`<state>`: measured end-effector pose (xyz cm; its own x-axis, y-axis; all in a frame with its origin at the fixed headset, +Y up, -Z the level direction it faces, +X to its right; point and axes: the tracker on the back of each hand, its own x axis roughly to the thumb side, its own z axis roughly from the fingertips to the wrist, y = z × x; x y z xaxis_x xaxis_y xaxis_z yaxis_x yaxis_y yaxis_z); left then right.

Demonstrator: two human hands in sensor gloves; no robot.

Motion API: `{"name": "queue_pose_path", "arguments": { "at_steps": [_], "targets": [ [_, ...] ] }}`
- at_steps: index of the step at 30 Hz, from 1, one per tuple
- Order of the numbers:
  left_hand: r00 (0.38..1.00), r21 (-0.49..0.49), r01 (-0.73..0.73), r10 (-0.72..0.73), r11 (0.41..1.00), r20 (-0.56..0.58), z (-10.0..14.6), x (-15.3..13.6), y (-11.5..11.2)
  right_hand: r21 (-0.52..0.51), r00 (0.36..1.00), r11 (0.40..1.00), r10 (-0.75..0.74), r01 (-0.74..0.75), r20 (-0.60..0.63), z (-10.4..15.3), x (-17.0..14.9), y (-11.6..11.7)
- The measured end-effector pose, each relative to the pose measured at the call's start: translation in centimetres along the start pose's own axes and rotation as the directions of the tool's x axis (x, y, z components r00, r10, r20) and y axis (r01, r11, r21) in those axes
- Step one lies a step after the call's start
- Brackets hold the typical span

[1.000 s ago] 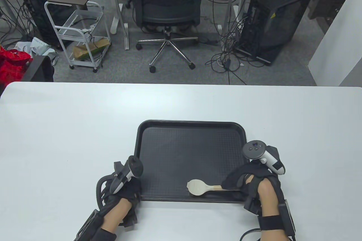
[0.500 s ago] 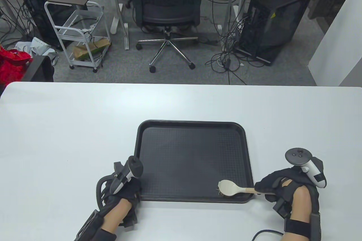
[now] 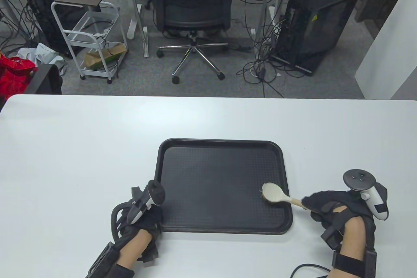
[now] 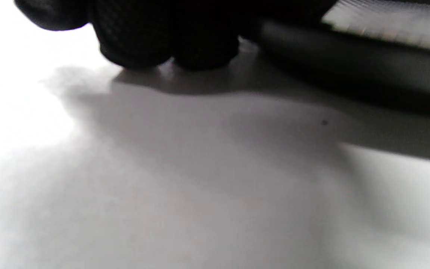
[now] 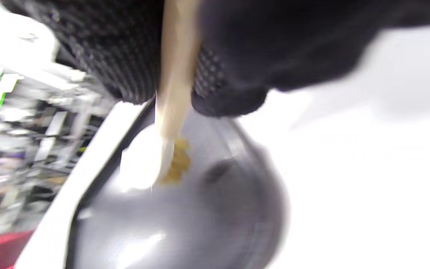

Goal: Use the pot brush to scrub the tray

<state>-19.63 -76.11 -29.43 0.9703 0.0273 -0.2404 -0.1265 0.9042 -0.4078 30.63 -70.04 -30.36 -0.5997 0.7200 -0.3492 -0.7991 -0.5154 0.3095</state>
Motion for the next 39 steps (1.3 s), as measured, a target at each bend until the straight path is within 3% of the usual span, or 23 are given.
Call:
{"name": "queue_pose_path", "arguments": {
  "at_steps": [3,5,7,9,13,17,22,27,33,39],
  "targets": [
    [1.0,-0.001,-0.005,0.005,1.0,0.002,0.0,0.0,0.0,0.022,0.979,0.996,-0.087,0.084,0.183,-1.1,4.1,3.2],
    [1.0,-0.003,-0.008,0.008,1.0,0.003,0.0,0.0,0.0,0.121,0.958,0.984,-0.156,0.13,0.241,-2.2,6.8,6.1],
    [1.0,-0.003,-0.008,0.008,1.0,0.003,0.0,0.0,0.0,0.164,0.956,0.982,-0.135,0.093,0.262,-3.2,8.8,8.4],
    [1.0,-0.001,-0.006,0.006,1.0,0.003,0.0,0.0,0.0,0.191,0.961,0.981,-0.087,0.037,0.263,-4.6,10.7,10.3],
    [1.0,-0.002,0.0,0.0,1.0,0.003,0.0,0.0,0.0,0.133,0.962,0.989,-0.1,0.068,0.255,-7.5,14.1,13.8],
    [1.0,0.002,0.006,-0.006,1.0,0.003,0.0,0.0,0.0,0.172,0.963,0.977,-0.163,0.127,0.215,-10.2,15.6,17.7],
    [1.0,0.002,0.01,-0.01,1.0,0.004,0.0,0.1,0.0,0.158,0.974,0.981,-0.139,0.111,0.177,-12.0,16.1,21.2],
    [1.0,0.003,0.014,-0.014,1.0,0.005,0.0,0.1,0.0,0.101,0.984,0.994,-0.05,0.034,0.168,-12.6,16.5,23.1],
    [1.0,0.005,0.024,-0.024,1.0,0.006,0.0,0.2,0.0,0.147,0.982,0.985,-0.112,0.089,0.153,-13.3,16.5,24.8],
    [0.999,0.007,0.032,-0.032,0.999,0.007,0.0,0.3,0.0,0.066,0.991,0.997,-0.048,0.04,0.128,-13.2,16.3,24.4]
  ]
}}
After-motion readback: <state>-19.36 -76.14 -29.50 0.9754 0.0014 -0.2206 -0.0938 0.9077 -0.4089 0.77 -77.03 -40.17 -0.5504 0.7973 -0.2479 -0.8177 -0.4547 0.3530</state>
